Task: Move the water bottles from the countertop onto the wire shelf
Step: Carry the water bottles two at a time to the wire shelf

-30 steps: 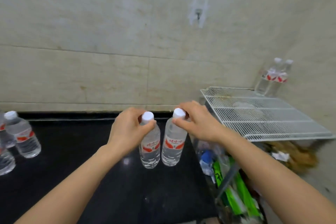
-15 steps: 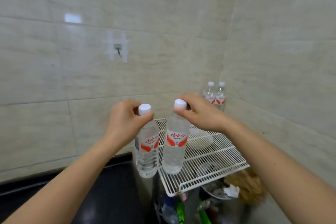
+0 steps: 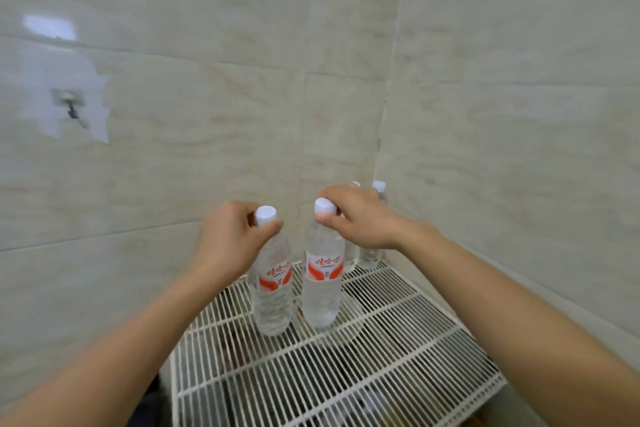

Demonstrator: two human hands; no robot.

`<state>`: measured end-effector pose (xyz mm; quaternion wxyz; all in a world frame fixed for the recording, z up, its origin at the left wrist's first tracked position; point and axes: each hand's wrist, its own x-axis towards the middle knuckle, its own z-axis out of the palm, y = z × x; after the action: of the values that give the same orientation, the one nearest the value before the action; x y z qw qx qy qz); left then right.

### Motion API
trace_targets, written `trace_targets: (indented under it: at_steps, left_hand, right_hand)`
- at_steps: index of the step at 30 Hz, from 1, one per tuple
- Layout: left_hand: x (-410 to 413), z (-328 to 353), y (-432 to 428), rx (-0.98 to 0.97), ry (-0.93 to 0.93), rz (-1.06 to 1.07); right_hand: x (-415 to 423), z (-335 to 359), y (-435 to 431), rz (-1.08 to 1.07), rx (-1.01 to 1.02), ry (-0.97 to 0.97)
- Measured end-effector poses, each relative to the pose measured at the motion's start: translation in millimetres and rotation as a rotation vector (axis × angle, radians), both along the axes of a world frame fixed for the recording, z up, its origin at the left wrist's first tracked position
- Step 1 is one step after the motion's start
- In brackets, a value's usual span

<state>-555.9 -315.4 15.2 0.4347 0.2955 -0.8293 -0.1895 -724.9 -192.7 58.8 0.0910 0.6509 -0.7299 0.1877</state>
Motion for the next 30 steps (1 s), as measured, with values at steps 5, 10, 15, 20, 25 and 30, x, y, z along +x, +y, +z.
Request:
trace_targets:
  at_steps: [5,10,15,20,25,30]
  left_hand:
    - [-54,-1,-26,0.048,-0.055,0.044]
    - [-94,-4,-46,0.116,-0.018,0.089]
    - [-121,-11,-64,0.204,-0.022,0.095]
    - [-135,-12,-77,0.237,-0.052,0.069]
    - [-146,-11,-81,0.267,-0.062,0.054]
    - [-153,-10,-83,0.274,-0.073,0.026]
  right_hand:
    - [-48,-4,-37,-0.023,0.040,0.019]
    - [-88,-10,-71,-0.006,0.074,0.048]
    - [-118,-20,-98,0.013,0.076,0.053]
    - [-133,-27,-113,0.033,0.084,0.049]
    - [-138,-31,-119,0.052,0.094,0.040]
    - [-144,-28,-123,0.039,0.138,0.039]
